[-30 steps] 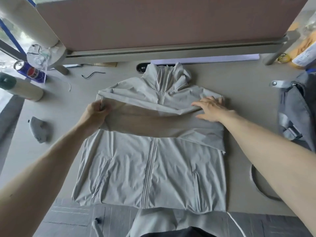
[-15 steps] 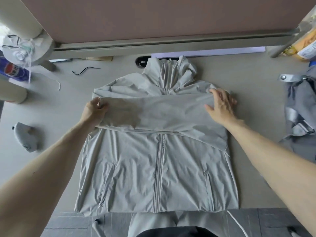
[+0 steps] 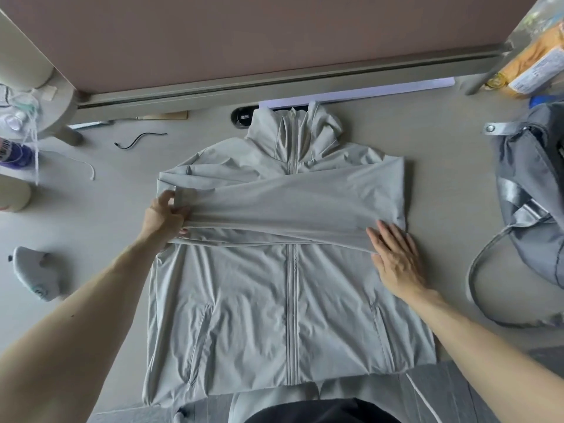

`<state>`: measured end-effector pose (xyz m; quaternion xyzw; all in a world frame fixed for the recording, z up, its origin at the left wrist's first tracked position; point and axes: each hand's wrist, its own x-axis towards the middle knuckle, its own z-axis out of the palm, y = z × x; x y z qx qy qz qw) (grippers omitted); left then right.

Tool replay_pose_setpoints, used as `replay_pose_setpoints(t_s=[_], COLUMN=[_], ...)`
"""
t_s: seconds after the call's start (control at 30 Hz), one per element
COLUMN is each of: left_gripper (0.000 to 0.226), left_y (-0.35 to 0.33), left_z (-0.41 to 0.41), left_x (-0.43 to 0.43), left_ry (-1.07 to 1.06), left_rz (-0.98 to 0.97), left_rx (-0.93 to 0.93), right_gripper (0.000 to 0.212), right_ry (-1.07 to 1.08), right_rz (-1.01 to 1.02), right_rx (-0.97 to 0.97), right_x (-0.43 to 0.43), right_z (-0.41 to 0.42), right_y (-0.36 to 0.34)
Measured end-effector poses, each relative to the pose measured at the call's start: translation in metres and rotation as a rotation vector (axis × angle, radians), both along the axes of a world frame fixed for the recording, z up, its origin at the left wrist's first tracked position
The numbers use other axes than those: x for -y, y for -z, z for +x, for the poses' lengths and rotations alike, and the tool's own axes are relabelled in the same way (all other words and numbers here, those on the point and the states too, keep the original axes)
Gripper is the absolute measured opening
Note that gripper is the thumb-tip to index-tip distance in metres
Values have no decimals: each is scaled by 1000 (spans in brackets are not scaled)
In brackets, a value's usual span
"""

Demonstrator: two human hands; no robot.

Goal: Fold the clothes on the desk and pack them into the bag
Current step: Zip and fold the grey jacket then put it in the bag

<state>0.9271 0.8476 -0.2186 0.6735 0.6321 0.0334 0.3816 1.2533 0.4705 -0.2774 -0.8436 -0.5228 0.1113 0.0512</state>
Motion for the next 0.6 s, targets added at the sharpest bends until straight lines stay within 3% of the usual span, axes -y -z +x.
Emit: replay_pose_setpoints(t_s=[0.13, 0.27, 0.37, 0.43, 0.5, 0.6], left_gripper=[33, 36, 43, 48, 57, 68], left_y=[9, 12, 17, 19, 28, 46], left_z=[-4, -5, -8, 0, 8, 3], left_x=[4, 14, 22, 33, 44, 46], left_ry=[23, 54, 241, 480, 668, 643], left_rz=[87, 188, 460, 548, 480, 309], left_rx=[43, -59, -153, -144, -177, -337], right_gripper=[57, 60, 65, 62, 61, 62], right_ry=[13, 61, 76, 97, 134, 229], right_rz=[-19, -95, -28, 37, 66, -1], right_rx=[-4, -4, 8, 12, 15, 35], right_x=[19, 15, -4, -26, -50, -67], right_z=[-13, -25, -33, -39, -38, -29], right_y=[-1, -1, -10, -16, -16, -4])
